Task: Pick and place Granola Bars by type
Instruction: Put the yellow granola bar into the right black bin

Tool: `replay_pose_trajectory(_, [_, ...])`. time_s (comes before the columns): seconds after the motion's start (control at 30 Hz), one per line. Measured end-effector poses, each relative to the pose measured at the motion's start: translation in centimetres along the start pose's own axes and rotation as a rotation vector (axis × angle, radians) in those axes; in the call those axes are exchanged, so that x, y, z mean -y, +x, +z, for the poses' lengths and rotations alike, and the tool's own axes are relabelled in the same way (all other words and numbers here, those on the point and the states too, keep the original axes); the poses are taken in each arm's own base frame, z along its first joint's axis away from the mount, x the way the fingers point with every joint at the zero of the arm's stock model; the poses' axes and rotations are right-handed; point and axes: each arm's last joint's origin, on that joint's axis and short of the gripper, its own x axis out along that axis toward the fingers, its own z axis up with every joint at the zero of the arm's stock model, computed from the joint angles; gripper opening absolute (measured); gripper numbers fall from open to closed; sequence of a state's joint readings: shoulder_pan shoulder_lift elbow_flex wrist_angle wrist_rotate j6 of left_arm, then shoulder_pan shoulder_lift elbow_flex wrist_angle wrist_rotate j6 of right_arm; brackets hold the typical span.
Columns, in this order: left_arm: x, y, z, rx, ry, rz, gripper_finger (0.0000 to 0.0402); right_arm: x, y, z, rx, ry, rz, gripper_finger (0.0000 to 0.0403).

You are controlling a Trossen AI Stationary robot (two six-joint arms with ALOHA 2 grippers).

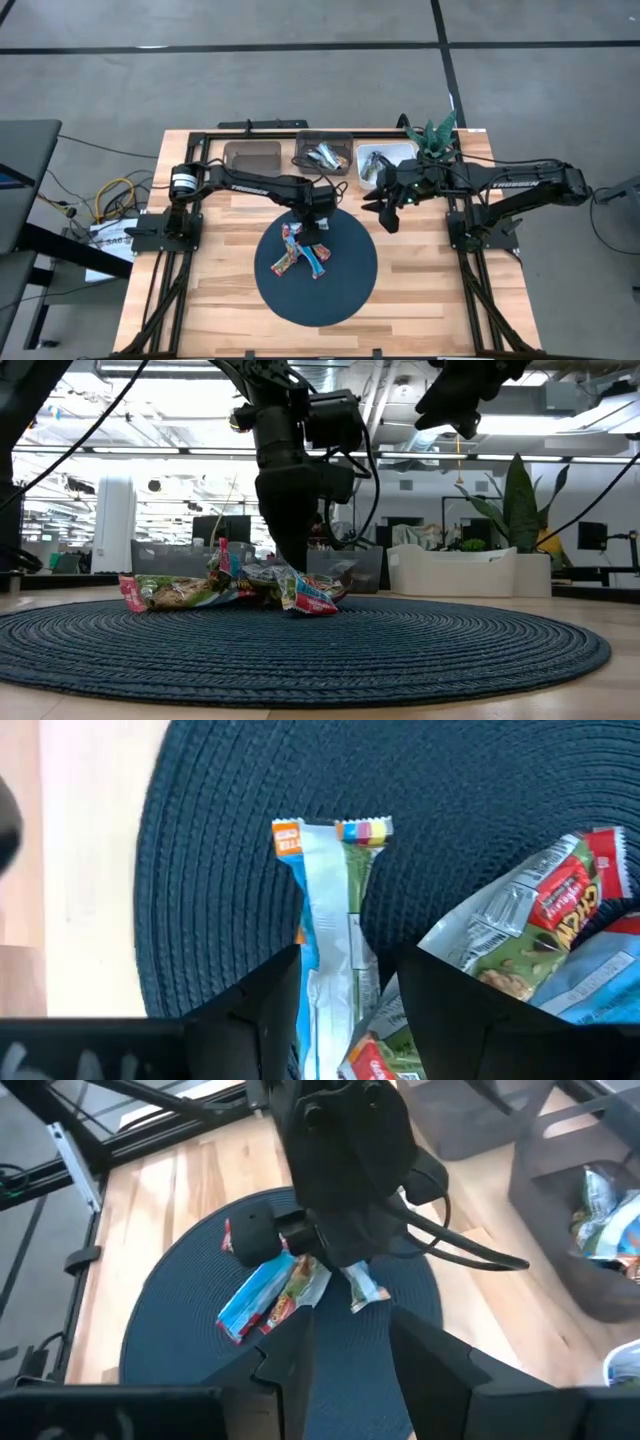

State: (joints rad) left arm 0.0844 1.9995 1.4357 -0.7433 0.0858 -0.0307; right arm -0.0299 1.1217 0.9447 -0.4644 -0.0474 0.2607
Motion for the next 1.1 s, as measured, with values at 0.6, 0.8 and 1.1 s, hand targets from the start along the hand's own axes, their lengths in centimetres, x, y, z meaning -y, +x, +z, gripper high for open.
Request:
replay_pose_trajectory(0.6, [-0.2, 2.8, -0.2, -0.063, 0.027, 0.005, 0.0149, -0.1, 0.0, -0.3, -0.041, -0.005, 0.045, 0.0124])
replay_pose_trajectory(0.8, [-0.1, 2.3, 0.1, -0.061, 0.027, 0.056, 0.0126, -0.1, 0.0, -0.3, -0.042, -0.005, 0.045, 0.0124])
replay_pose_trajectory(1.1, [0.0, 0.2, 2.2, 0.006, 0.003, 0.047, 0.0058, -0.1, 0.0, -0.3, -0.042, -0.005, 0.044, 0.0124])
